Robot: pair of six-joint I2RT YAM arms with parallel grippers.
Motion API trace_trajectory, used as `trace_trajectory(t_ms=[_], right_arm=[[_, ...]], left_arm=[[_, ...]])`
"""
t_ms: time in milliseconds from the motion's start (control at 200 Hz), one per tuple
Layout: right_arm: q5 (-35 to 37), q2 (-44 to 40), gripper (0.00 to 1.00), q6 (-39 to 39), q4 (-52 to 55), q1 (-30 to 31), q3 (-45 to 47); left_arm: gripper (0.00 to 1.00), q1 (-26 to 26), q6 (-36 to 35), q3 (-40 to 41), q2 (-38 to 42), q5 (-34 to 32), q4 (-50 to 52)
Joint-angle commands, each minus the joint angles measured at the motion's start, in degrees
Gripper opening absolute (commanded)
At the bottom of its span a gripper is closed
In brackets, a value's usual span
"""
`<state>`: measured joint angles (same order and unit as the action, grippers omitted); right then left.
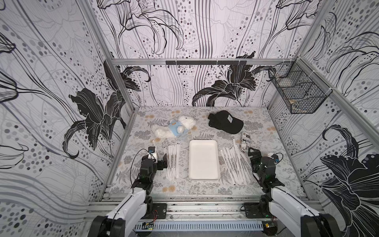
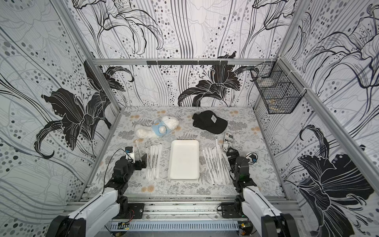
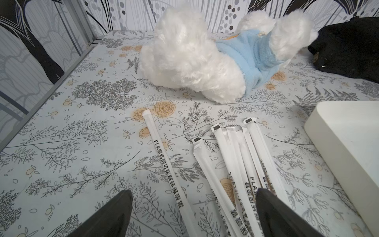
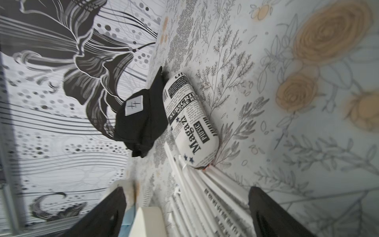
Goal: Put the straws into the storage box
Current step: Pick up the straw from the center of the board.
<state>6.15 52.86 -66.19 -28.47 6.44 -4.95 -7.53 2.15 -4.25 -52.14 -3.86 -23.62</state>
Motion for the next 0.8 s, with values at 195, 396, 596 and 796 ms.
trace_trajectory(t_ms=[195, 396, 596, 796], right_arm=[[-0.94, 33.06, 0.96, 69.71, -38.42, -5.63, -7.91], [-1.33, 33.12, 0.96, 69.53, -38.15, -5.82, -8.11], [-1.41, 33.10, 0.96, 69.53, -38.01, -5.84, -8.21], [11.23, 17.26, 0.96, 64.97, -14.44, -1.48, -13.47]], left_arm=[[0.97, 3.13, 2.58, -7.53, -32.48, -5.64, -47.28], [0.98, 3.45, 2.62, -7.57, -32.65, -5.13, -47.49], [0.98, 4.32, 2.66, -7.51, -32.36, -4.48, -47.44], [0.98, -1.46, 1.69, -4.59, -16.21, -17.40, -39.94]])
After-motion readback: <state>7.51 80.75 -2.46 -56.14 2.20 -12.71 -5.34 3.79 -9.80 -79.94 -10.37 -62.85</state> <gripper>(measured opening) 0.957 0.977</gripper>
